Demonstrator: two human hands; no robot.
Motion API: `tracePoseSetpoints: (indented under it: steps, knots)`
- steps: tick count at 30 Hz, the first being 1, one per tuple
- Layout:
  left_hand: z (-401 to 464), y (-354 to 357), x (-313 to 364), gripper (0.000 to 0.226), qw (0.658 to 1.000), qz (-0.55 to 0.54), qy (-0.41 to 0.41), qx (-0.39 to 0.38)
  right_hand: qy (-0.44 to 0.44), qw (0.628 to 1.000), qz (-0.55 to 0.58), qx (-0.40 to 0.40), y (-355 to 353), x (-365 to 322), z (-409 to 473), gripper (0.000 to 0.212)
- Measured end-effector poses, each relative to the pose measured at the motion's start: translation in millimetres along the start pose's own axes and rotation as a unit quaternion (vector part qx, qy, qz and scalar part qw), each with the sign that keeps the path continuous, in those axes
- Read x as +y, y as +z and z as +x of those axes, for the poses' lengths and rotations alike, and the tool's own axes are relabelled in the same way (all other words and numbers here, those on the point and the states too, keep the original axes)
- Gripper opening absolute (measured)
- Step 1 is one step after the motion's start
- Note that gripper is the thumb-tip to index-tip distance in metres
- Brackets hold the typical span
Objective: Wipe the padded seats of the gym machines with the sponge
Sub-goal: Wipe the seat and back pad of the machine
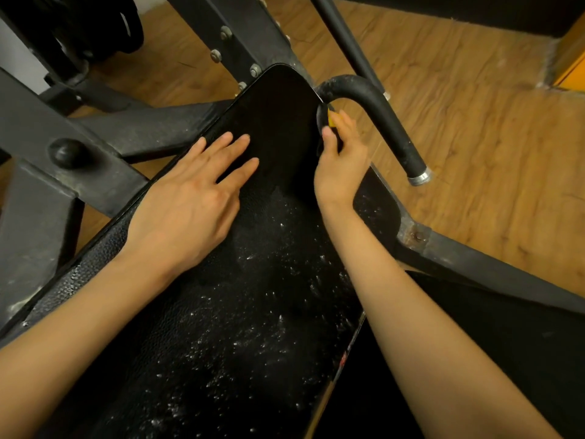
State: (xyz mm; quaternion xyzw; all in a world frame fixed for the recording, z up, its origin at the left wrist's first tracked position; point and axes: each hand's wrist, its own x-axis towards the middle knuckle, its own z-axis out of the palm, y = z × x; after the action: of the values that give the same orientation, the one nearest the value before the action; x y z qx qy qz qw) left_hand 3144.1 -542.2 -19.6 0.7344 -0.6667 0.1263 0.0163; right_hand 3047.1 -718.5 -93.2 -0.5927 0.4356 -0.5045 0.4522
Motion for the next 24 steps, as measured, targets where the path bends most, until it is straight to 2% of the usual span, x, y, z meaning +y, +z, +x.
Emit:
tracePoseSetpoints:
  steps: [2, 3, 6, 8, 10, 14, 16, 18, 19, 21, 24]
  knots:
    - [1, 1, 0, 0.049, 1.0, -0.002, 0.001, 0.0, -0.042, 0.998, -0.015, -0.042, -12, 13, -1, 0.033]
    - [1, 1, 0, 0.049, 1.0, -0.004, 0.002, 0.0, -0.036, 0.998, -0.026, -0.042, -25, 26, -4, 0.033]
    - [0, 1, 0, 0.049, 1.0, -0.008, 0.0, 0.001, 0.07, 0.994, -0.071, 0.045, -61, 59, -15, 0.034]
    - [0, 1, 0, 0.049, 1.0, -0.007, 0.001, 0.0, 0.137, 0.984, -0.066, 0.092, -56, 53, -9, 0.033]
    - [0, 1, -1, 0.049, 1.0, -0.009, 0.001, 0.0, 0.11, 0.99, -0.053, 0.071, -36, 34, 1, 0.032]
    - [0, 0, 0, 0.049, 1.0, -0.009, -0.001, -0.001, -0.035, 0.996, -0.074, -0.041, -35, 30, -2, 0.034]
    - [0, 0, 0, 0.049, 1.0, -0.008, 0.001, -0.005, 0.012, 0.993, -0.11, -0.03, -61, 53, 4, 0.035]
    - [0, -1, 0, 0.048, 1.0, -0.008, 0.001, -0.004, 0.122, 0.986, -0.108, 0.029, -77, 68, 12, 0.034]
    - [0, 0, 0, 0.048, 1.0, -0.009, 0.001, -0.003, 0.15, 0.982, -0.1, 0.055, -77, 68, 11, 0.034]
    - [0, 0, 0, 0.048, 1.0, -0.01, -0.001, 0.0, 0.145, 0.983, -0.077, 0.082, -64, 56, -6, 0.033]
    - [1, 1, 0, 0.048, 1.0, -0.015, 0.001, -0.001, 0.082, 0.992, -0.057, 0.074, -47, 39, -66, 0.037]
